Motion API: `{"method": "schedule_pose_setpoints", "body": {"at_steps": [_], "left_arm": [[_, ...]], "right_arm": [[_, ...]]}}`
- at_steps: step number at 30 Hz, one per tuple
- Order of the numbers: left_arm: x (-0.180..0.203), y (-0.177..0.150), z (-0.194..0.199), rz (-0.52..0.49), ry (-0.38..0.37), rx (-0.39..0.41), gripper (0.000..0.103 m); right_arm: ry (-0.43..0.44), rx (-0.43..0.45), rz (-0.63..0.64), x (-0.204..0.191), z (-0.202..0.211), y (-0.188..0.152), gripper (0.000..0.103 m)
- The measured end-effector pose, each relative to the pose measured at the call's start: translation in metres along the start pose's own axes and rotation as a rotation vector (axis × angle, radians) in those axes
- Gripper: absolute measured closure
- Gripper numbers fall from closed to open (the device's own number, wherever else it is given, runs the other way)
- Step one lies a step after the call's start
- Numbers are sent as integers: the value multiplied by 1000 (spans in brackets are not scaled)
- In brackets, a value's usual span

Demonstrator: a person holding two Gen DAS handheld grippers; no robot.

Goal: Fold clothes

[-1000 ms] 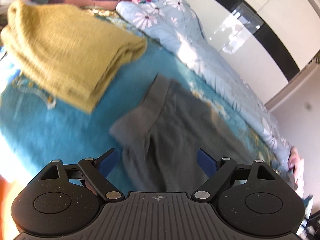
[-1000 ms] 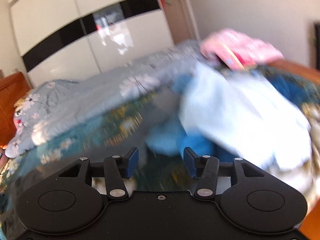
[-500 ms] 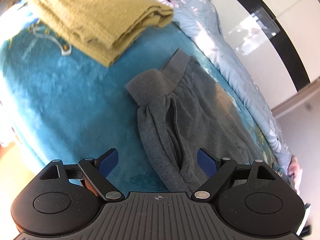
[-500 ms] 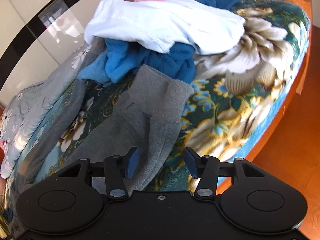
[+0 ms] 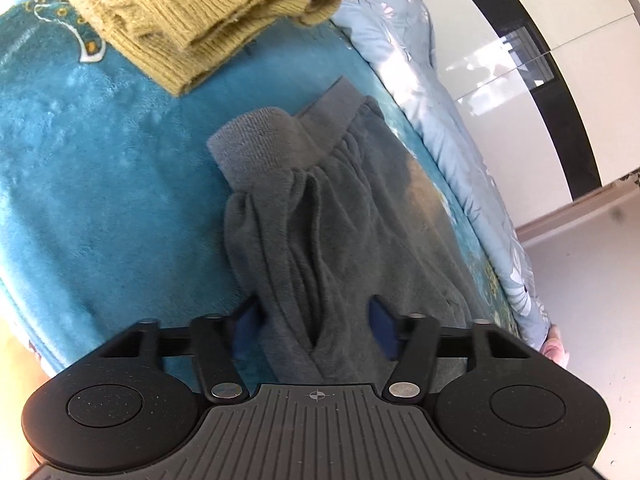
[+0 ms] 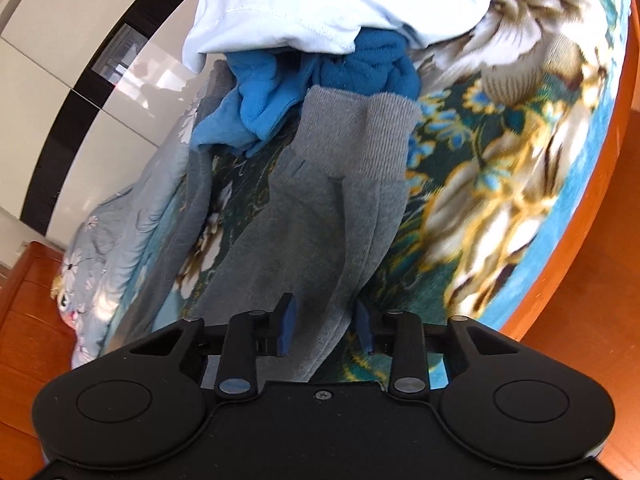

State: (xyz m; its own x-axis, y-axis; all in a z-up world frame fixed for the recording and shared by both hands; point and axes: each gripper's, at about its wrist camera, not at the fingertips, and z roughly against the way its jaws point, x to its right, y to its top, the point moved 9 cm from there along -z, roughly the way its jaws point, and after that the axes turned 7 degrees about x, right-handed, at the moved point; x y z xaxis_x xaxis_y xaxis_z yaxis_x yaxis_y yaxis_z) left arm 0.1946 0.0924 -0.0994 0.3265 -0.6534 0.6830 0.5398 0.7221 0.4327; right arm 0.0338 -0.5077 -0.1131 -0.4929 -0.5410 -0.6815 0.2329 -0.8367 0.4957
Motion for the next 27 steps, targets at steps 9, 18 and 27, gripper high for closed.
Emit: {"method": "schedule_pose_setpoints", "body": {"at_steps": [9,18,27], "left_arm": [[11,18,15,20,-86,42,93],[71,71,31,31,-223,112,93],[120,117,-14,-7,-238,113,93]], "right_arm": [[190,72,1,-52,14,37,97],[319,186,97,-146,11,102,97],[251,253,142,-203,-46,144,97]]}}
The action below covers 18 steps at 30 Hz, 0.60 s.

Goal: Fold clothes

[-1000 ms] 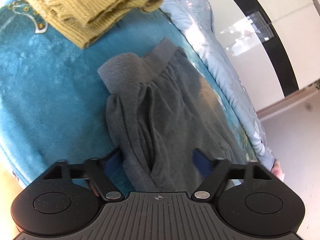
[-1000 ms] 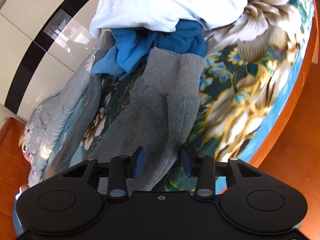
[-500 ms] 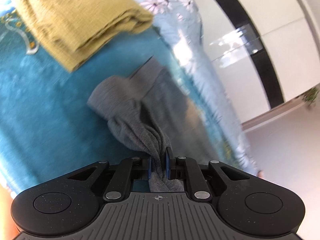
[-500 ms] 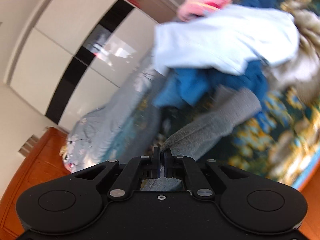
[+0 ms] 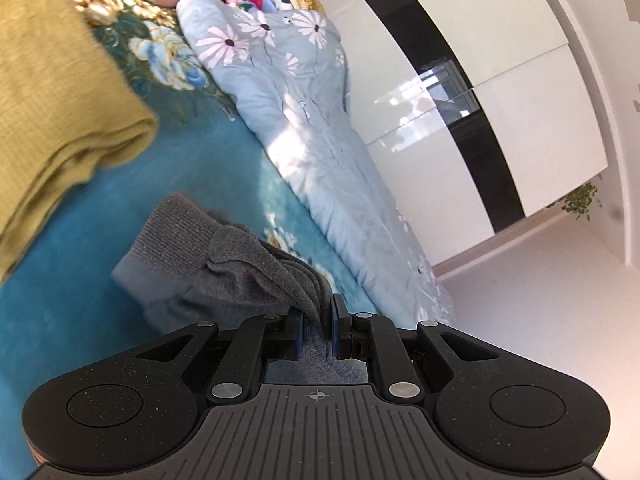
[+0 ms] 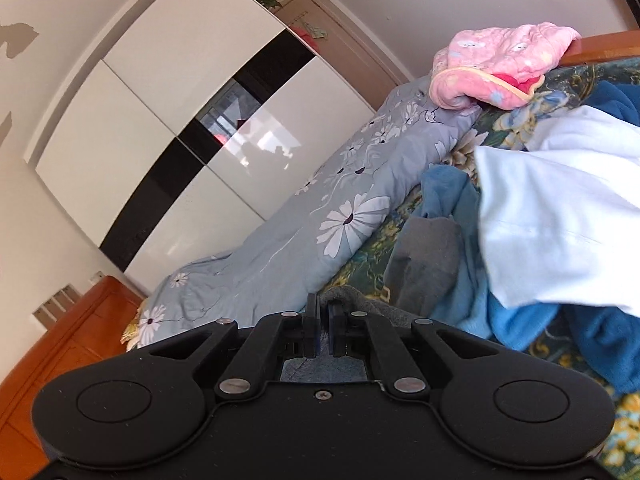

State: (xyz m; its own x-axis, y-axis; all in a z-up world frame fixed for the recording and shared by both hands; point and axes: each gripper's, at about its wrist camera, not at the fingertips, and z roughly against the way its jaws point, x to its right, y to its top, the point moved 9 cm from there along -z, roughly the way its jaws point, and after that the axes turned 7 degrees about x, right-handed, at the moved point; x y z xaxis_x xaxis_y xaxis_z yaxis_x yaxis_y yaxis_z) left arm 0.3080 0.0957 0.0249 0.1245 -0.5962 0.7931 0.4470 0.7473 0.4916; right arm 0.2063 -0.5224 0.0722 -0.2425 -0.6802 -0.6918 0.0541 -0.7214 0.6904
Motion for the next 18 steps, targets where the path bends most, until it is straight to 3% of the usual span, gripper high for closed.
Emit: {"method": "schedule_pose_setpoints", "body": {"at_steps": [8,18], "left_arm": [[-1,22,-95,-45,77,-21,93],[-34,10,-182,-129,220,-86,92]], "right_arm": [[-127,-55,73,1,-103,-9,97],[-291,-239,196,31,-210,-49,97]]}}
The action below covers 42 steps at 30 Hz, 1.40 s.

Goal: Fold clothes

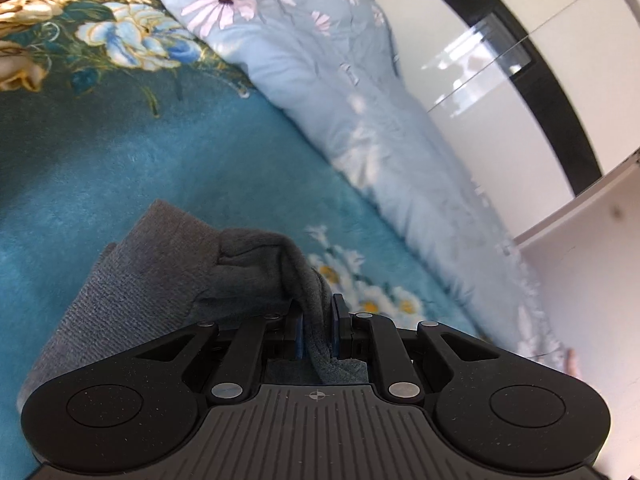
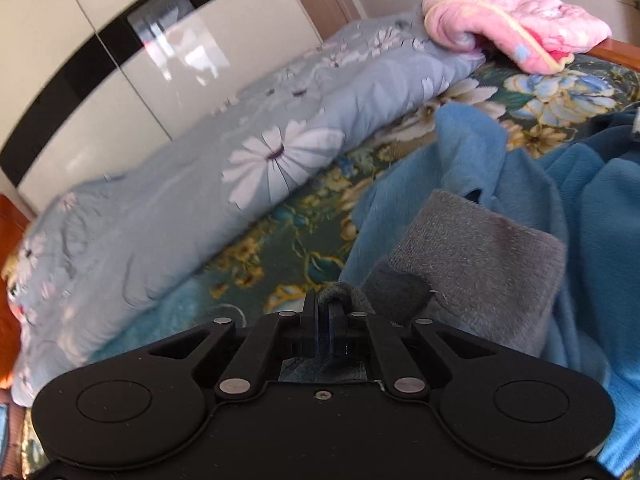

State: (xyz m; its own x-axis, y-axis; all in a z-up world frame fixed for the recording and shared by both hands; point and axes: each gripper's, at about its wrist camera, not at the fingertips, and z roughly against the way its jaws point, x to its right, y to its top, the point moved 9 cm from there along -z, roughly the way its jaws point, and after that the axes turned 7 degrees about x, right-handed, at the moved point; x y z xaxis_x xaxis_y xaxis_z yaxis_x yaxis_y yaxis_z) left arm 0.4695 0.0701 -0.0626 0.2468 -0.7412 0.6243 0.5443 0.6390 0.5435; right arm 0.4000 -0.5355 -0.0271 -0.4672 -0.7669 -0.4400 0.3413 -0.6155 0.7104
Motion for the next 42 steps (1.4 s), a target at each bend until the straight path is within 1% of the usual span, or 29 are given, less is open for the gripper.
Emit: {"method": "schedule_pose_setpoints", "body": {"at_steps": [4,6,7,8,9,10,11,12,13,14,16,17,18,19,20,21,22,24,25,28,30,32,34,35,36,37,38,41,42], "left_arm": [[-8,-7,-16,4,28,-37,90],[-4,-10,-13,-27,20,-46,86],[-1,-11,-9,-49,13,-50,75],[2,-13,-2,-69,6,-55,59],[5,-13,6,-83,-4,-56,52],[9,-14,16,-93,-22,-49,42],[11,-14,28,-99,-46,-37,37],[12,-14,40,-99,-64,-25,35],[12,-14,53,-98,-80,-13,26],[9,-14,67,-99,-79,7,23],[1,-16,94,-100,-63,55,22],[-7,-18,107,-100,-33,86,22],[-19,-22,119,-93,12,119,22],[-32,-27,127,-81,48,141,18],[-44,-33,131,-53,67,142,15],[-55,-41,132,-17,80,135,15],[-65,-50,129,23,83,110,15],[-76,-61,118,89,71,75,15],[-79,-62,113,106,70,81,15],[-78,-55,99,101,76,138,15],[-79,-53,89,120,84,163,15],[-80,-51,80,140,91,186,13],[-76,-48,73,117,109,199,13],[-73,-47,71,101,113,205,18],[-70,-45,69,90,121,210,25],[-70,-43,67,85,145,215,46],[-70,-41,66,82,173,219,65],[-69,-29,67,54,199,242,82],[-66,-23,69,37,205,261,83]], "right_arm": [[-43,-53,42,-2,-25,-7,97],[-59,-66,72,-4,-32,-11,96],[-61,-71,93,-6,-32,-11,93],[-58,-74,111,-9,-32,-11,92],[-48,-77,124,-12,-29,-10,87],[-27,-83,138,-17,-26,-9,76],[-1,-90,158,-23,-22,-7,69],[23,-91,183,-29,-16,-4,61],[45,-87,214,-36,-9,-1,59],[63,-79,253,-43,-1,2,58],[96,-49,301,-53,19,7,54],[114,-26,316,-57,31,9,52],[130,7,329,-60,43,10,40],[144,41,344,-60,54,10,28],[157,76,359,-61,66,10,24],[169,102,367,-61,76,10,24],[178,116,357,-59,85,9,24],[196,132,320,-52,101,7,24],[204,138,300,-48,108,5,24],[223,141,254,-33,127,-5,24],[225,141,233,-20,139,-13,22],[211,127,211,-4,146,-23,22],[183,112,190,15,150,-34,22],[166,106,177,24,152,-39,22],[152,100,159,32,153,-44,22],[138,94,136,41,154,-49,22],[127,87,113,48,154,-53,22],[122,61,60,61,152,-62,22],[123,57,58,62,151,-64,22]]}}
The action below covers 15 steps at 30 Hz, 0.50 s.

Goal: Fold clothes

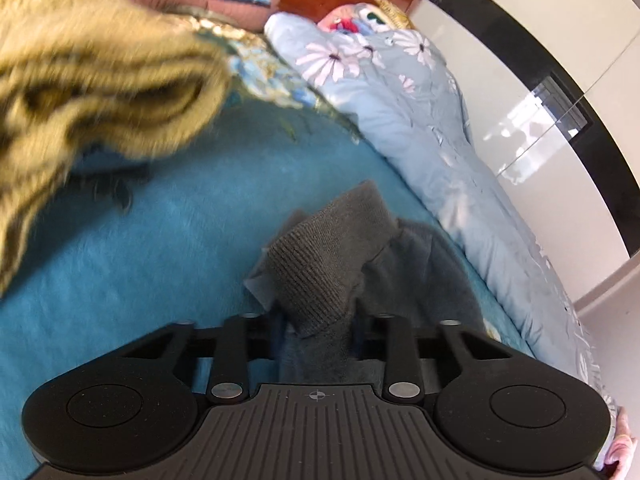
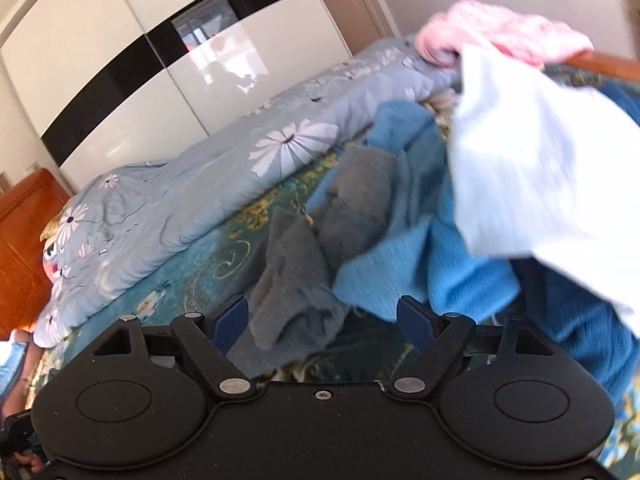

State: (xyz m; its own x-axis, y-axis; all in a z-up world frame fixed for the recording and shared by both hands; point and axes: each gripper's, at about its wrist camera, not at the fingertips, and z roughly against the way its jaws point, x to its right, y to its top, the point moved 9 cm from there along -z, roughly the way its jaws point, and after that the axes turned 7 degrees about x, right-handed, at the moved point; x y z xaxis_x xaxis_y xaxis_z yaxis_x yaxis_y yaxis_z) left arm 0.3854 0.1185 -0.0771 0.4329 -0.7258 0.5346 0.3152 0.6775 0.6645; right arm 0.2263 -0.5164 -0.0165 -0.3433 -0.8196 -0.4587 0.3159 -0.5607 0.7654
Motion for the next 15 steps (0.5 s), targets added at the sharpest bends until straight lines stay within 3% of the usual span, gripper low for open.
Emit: {"method": "schedule_pose_setpoints", "body": {"at_steps": [4,9,11,15], "left_arm": [[8,36,9,-21,2,84,88],[5,82,15,-147,75,202,89],[-1,88,6,-144,72,148,88],[-3,70,1,-184,100,73,83]], "right_arm": [[10,-19,30,-5,-3,-9,22],[38,-46,80,-19,-8,-20,22],[62,-58,111,-27,-10,-24,22],[110,-77,193,-49,-18,-32,22]]}}
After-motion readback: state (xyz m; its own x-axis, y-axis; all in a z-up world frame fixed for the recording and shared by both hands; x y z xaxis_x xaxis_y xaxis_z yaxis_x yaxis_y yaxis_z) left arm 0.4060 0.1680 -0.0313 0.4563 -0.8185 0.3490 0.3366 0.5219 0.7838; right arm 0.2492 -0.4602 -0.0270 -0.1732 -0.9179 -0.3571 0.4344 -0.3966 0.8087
